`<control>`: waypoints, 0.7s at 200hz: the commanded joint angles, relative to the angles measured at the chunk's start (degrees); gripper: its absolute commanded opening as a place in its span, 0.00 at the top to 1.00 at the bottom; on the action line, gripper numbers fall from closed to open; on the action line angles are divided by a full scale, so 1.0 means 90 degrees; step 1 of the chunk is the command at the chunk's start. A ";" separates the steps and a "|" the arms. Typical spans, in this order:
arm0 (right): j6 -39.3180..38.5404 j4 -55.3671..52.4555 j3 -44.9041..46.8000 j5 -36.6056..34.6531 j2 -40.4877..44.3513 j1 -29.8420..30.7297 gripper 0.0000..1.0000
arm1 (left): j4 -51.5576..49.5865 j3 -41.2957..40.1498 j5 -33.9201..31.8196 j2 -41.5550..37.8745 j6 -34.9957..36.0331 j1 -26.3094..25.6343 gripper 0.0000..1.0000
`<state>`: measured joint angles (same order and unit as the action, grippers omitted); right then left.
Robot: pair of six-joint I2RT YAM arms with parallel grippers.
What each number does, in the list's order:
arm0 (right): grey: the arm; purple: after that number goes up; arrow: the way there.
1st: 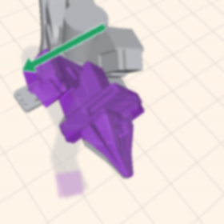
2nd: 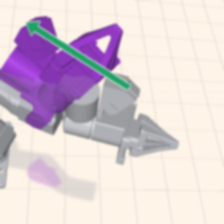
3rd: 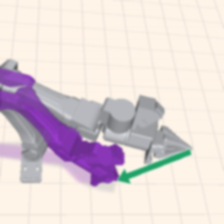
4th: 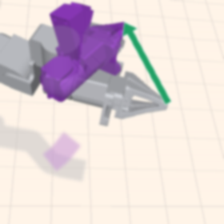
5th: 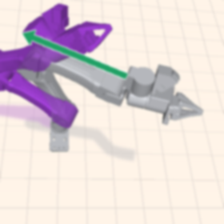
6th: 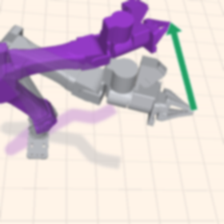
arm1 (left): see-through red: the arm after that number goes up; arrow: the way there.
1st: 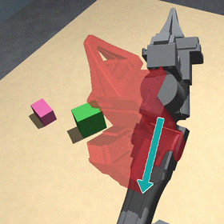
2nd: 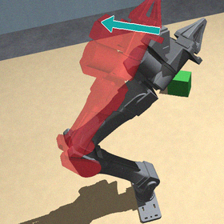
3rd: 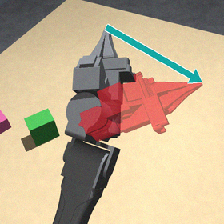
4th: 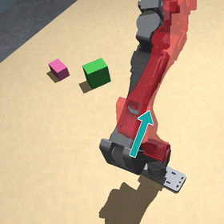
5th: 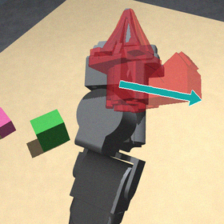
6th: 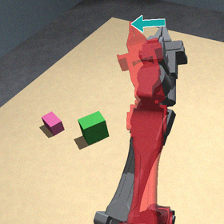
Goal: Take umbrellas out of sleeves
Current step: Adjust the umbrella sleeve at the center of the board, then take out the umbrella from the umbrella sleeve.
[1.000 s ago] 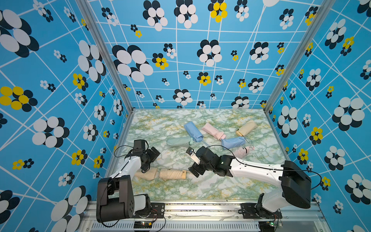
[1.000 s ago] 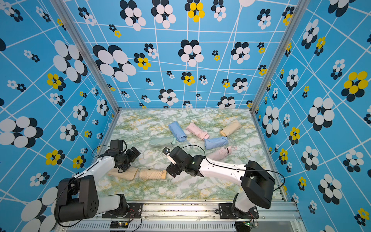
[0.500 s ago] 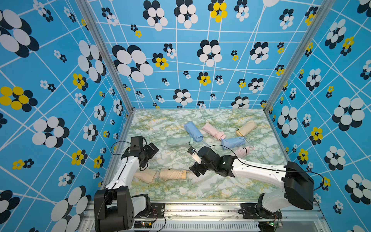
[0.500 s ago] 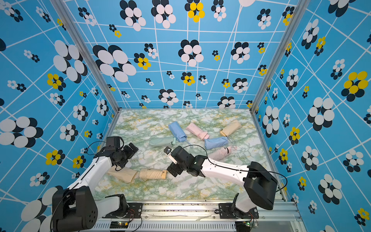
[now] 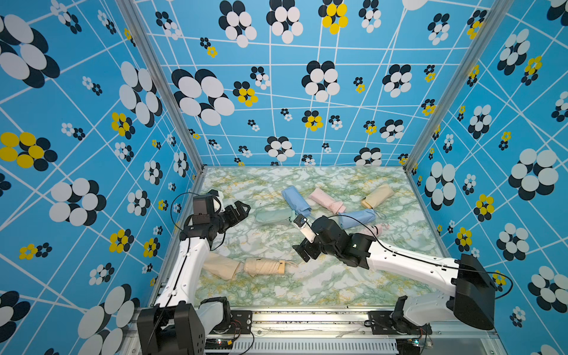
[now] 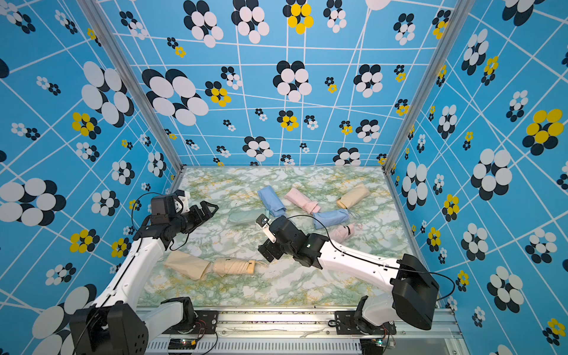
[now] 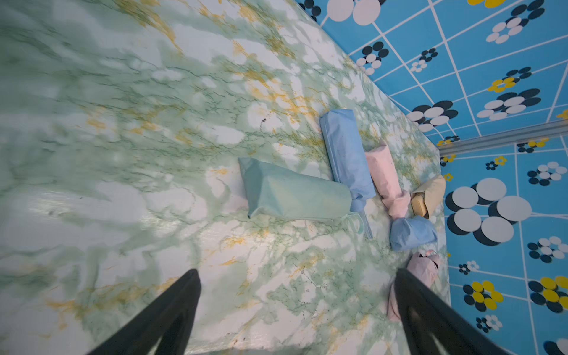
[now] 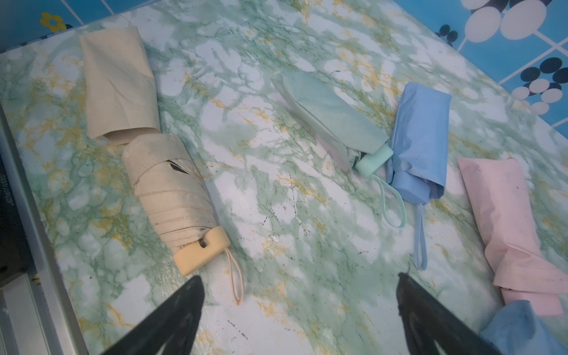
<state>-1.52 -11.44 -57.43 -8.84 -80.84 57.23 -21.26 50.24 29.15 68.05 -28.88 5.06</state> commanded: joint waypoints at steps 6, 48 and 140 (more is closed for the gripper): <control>-0.0090 -0.0365 -0.0485 0.0333 0.0048 -0.0158 0.01 | -0.1188 0.0797 0.0295 0.0689 0.1093 -0.0548 0.01; -0.0146 -0.0487 -0.0794 0.0365 -0.0022 -0.0386 0.01 | -0.1135 0.1223 -0.0123 0.1597 0.1512 -0.0945 0.13; 0.0108 -0.0140 -0.0722 0.0455 -0.0147 -0.0661 0.01 | -0.2466 0.2384 -0.1233 0.2806 0.3579 -0.0797 0.43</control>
<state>-1.76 -13.52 -63.51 -5.67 -81.30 51.59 -38.94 69.45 21.71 90.78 -3.22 -2.59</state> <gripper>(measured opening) 0.992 0.574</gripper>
